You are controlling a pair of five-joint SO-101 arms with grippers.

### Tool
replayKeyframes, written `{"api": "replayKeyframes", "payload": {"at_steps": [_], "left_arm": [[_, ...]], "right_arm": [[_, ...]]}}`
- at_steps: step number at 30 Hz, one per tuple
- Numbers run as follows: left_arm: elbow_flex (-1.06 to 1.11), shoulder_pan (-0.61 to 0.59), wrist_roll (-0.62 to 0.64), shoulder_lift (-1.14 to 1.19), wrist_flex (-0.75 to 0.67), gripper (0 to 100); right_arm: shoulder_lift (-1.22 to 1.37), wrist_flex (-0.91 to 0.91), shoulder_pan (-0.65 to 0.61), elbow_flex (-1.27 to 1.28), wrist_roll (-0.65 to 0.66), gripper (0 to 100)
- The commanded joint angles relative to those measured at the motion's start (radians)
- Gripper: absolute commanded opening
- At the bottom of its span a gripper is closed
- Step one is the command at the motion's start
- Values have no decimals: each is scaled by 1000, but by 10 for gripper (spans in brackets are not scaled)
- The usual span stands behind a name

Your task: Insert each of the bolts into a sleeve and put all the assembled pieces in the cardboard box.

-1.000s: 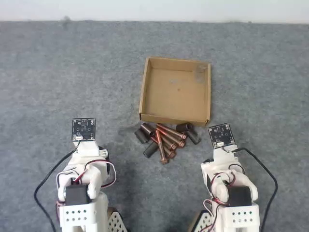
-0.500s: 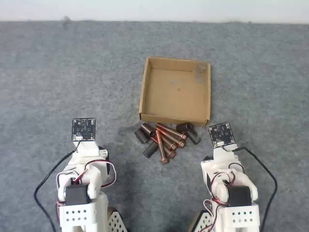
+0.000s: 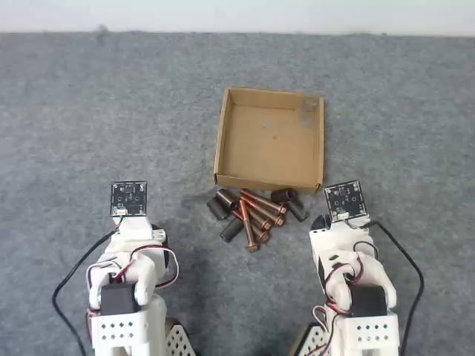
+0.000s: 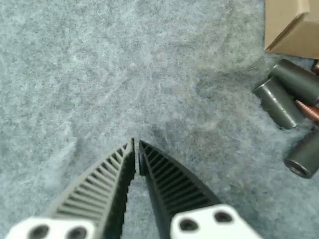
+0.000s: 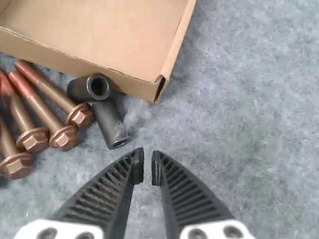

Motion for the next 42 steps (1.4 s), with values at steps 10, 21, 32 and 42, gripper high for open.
{"api": "replayKeyframes", "payload": {"at_steps": [10,21,32,42], "left_arm": [[-18,0,0,5,5,11],[-24,5,-2,5,-3,12],[-101,6,-5,5,-213,12],[-176,14,-2,11,-259,12]], "right_arm": [[-15,41,16,14,12,19],[-15,41,18,14,12,19],[-15,42,18,14,12,17],[-15,42,18,14,12,17]]}}
